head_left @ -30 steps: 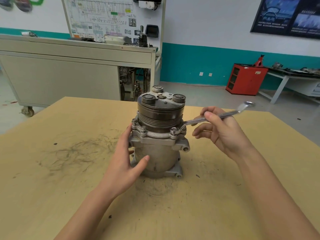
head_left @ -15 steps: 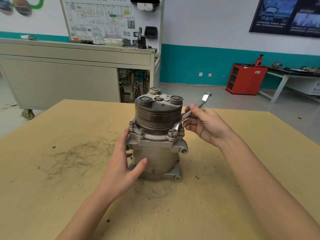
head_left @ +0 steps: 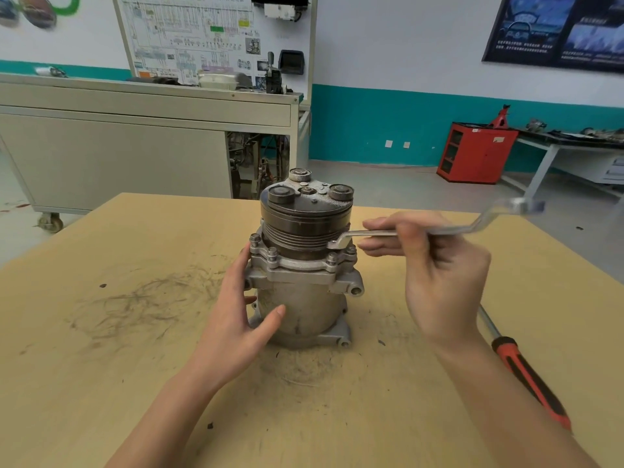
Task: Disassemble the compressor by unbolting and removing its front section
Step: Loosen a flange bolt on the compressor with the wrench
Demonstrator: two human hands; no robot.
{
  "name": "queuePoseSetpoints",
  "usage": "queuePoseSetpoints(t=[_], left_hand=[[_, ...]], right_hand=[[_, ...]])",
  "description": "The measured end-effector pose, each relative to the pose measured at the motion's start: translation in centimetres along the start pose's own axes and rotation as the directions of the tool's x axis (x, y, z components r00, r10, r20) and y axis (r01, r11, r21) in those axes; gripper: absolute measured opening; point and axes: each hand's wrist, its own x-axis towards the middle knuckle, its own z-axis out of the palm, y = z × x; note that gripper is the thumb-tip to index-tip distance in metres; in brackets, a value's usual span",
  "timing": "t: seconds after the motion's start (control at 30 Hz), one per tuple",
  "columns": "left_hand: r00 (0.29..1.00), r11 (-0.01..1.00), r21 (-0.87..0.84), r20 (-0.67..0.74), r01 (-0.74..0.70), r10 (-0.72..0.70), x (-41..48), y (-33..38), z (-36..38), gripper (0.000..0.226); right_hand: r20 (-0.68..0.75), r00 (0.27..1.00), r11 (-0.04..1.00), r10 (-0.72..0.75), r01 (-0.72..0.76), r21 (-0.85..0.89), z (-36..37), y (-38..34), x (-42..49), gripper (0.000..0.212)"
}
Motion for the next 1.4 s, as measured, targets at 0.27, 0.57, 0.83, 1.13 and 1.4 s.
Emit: queuePoseSetpoints(t=[0.27, 0.57, 0.83, 1.13, 1.4], left_hand=[[1.0, 1.0, -0.023, -0.01, -0.003, 0.003, -0.1, -0.3, 0.1, 0.084], [1.0, 1.0, -0.016, -0.005, -0.002, 0.002, -0.1, -0.4, 0.1, 0.086], [1.0, 1.0, -0.025, 0.004, 0.014, -0.014, -0.1, -0.2, 0.0, 0.086], [0.999, 0.999, -0.013, -0.003, 0.034, -0.034, -0.1, -0.4, 0.0, 0.086], [0.999, 0.999, -0.009, -0.011, 0.036, -0.036, 0.0, -0.6, 0.2, 0.086]], right_hand=[[0.134, 0.985, 0.972, -0.106, 0.131, -0.193, -0.1, -0.4, -2.8, 0.046], [0.149, 0.984, 0.979, -0.095, 0.12, -0.167, -0.2, -0.3, -4.3, 0.031], [0.361, 0.669, 0.47, 0.65, -0.727, 0.5, -2.3, 6.3, 1.7, 0.017], [0.514, 0.563, 0.483, 0.647, -0.824, 0.294, -0.8, 9.6, 4.3, 0.029], [0.05, 0.838, 0.721, 0.543, -0.496, 0.483, -1.2, 4.5, 3.3, 0.034]])
